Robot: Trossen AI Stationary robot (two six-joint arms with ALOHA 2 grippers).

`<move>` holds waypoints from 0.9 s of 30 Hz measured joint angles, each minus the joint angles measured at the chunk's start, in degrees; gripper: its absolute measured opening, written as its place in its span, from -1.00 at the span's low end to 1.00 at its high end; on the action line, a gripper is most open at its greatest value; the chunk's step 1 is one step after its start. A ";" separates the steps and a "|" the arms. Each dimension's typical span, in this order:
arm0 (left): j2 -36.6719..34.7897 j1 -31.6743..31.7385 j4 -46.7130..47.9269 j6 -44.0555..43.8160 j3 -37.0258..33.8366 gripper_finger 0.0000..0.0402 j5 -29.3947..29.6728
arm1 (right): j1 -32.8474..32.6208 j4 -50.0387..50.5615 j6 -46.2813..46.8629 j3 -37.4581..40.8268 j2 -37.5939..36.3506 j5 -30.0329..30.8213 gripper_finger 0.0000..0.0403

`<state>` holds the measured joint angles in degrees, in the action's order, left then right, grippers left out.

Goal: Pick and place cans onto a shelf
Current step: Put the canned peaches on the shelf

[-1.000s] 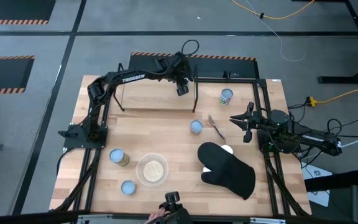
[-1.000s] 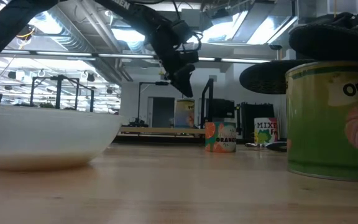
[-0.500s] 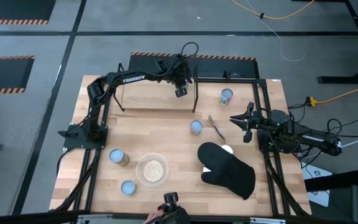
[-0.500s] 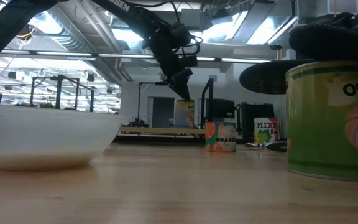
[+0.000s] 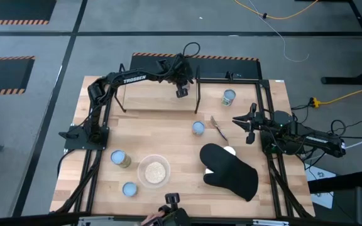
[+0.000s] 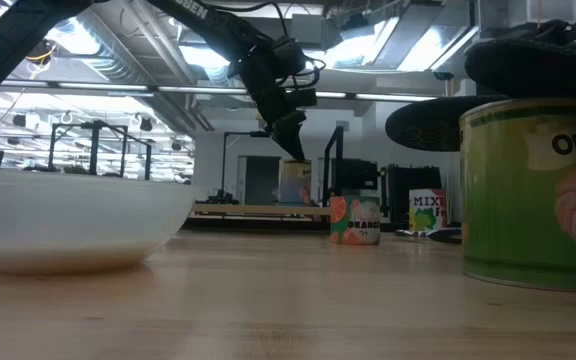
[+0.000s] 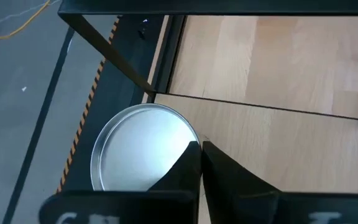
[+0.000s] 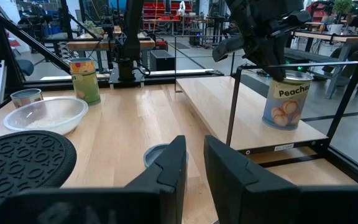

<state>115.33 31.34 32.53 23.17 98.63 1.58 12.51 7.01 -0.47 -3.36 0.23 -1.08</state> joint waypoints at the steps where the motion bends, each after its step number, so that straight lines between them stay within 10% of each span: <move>1: -0.08 0.16 0.07 0.55 0.00 -0.99 -0.38 | 0.00 0.02 0.00 0.00 0.02 -0.01 -0.68; 13: -0.39 2.58 2.30 13.46 0.00 -1.00 -14.52 | 0.02 0.01 0.00 0.00 0.02 0.00 -0.68; 27: -0.42 5.74 2.68 24.03 0.00 -1.00 -15.62 | 0.00 0.00 0.00 0.00 0.02 0.00 -0.68</move>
<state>114.91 37.08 35.21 47.20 98.63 -14.03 12.52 7.01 -0.47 -3.36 0.25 -1.08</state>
